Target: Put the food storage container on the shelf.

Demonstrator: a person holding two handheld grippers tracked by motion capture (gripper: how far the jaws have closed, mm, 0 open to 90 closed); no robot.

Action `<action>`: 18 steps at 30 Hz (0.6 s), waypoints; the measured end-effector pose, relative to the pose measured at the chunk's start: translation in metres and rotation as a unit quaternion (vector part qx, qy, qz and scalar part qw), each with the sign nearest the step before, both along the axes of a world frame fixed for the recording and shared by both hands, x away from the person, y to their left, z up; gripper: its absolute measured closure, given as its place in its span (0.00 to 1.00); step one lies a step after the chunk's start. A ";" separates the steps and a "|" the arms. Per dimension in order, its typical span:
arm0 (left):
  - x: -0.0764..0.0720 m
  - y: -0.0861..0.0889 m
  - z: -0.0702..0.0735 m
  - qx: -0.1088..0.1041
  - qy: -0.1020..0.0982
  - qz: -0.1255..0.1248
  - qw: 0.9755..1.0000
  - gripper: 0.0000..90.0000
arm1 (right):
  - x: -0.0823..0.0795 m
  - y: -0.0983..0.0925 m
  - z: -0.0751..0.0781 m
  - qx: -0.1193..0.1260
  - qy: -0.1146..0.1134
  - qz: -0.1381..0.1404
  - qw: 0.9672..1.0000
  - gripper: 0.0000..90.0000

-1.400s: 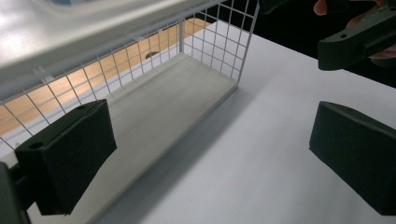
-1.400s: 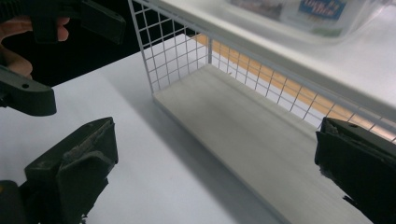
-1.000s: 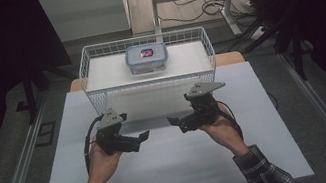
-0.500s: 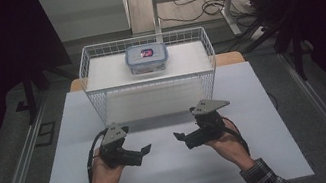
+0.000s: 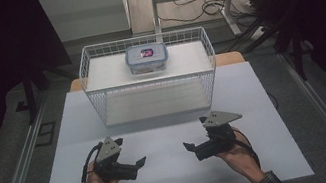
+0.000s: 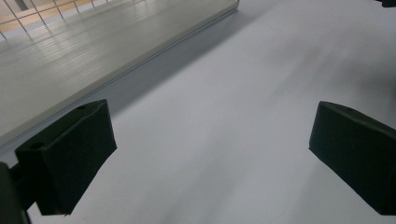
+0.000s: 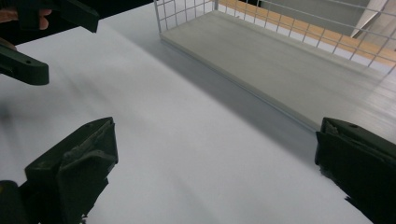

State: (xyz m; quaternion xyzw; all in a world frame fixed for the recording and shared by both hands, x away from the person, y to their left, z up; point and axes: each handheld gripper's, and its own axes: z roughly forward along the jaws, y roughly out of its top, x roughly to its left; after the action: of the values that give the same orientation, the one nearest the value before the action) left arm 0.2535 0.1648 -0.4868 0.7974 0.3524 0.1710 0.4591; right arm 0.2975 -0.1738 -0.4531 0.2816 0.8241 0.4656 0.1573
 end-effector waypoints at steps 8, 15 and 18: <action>-0.014 0.012 -0.009 0.000 0.003 0.007 1.000 0.00 | -0.017 -0.017 -0.012 -0.004 0.006 -0.012 1.000 0.00; -0.026 0.021 -0.020 0.003 0.014 0.014 1.000 0.00 | -0.030 -0.030 -0.019 -0.003 0.008 -0.022 1.000 0.00; -0.032 0.024 -0.024 0.009 0.018 0.015 1.000 0.00 | -0.032 -0.037 -0.023 -0.009 0.007 -0.031 0.999 0.00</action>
State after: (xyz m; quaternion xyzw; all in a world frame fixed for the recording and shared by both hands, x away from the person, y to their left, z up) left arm 0.2217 0.1886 -0.5104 0.7991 0.3706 0.1667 0.4431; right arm 0.2651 -0.2110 -0.4766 0.3094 0.8200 0.4511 0.1683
